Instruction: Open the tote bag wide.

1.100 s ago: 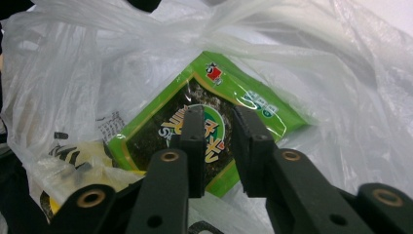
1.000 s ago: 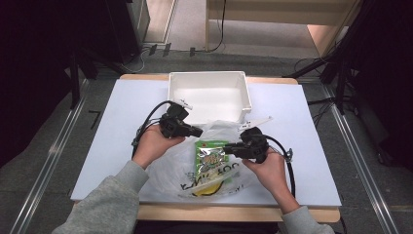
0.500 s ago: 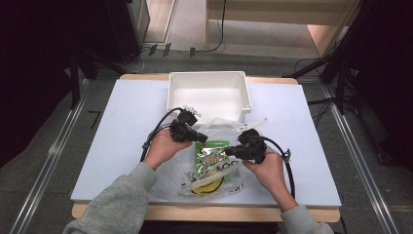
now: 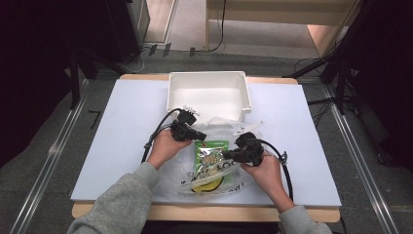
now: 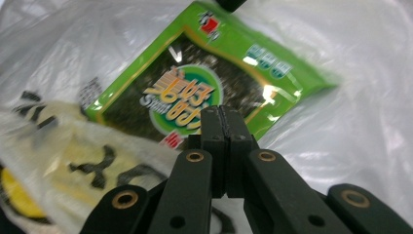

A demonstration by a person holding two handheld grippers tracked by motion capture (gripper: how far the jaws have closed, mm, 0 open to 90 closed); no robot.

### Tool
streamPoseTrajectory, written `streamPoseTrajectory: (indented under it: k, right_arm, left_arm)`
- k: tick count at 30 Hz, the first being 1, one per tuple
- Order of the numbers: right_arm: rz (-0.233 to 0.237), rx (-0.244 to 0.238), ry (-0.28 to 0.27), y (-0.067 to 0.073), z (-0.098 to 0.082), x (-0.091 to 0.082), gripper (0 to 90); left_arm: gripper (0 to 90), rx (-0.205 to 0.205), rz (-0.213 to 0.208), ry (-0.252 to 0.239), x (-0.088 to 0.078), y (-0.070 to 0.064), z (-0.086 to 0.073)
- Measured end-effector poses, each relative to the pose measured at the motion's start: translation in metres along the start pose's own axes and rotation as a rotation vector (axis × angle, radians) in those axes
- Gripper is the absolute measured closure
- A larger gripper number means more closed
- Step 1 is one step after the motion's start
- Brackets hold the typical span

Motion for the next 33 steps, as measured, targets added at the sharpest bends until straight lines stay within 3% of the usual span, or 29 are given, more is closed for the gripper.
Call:
streamPoseTrajectory:
  k: [7,15,21,33]
  right_arm:
    - [0.012,-0.017,0.006,0.014,-0.017,-0.006,90.0]
    - [0.004,-0.010,0.025,0.027,-0.050,-0.012,90.0]
    - [-0.028,-0.013,0.062,0.038,-0.071,-0.012,90.0]
    - [-0.039,-0.008,0.117,0.038,-0.089,-0.015,90.0]
  left_arm:
    - [90.0,-0.021,0.016,-0.007,0.001,0.004,0.000]
    - [90.0,-0.030,0.030,-0.001,0.002,0.005,0.000]
    - [90.0,-0.037,0.038,0.007,0.002,0.005,0.000]
    - [89.3,-0.045,0.036,0.017,0.002,0.006,-0.001]
Point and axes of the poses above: each handheld gripper's, and its own axes: x roughly forward along the jaws, z roughly out of its top, y roughly to its left, the point moved 3 cm from there along x, roughly forward along the jaws, and after that the axes turned 5 degrees about y, right-handed, at the moved point
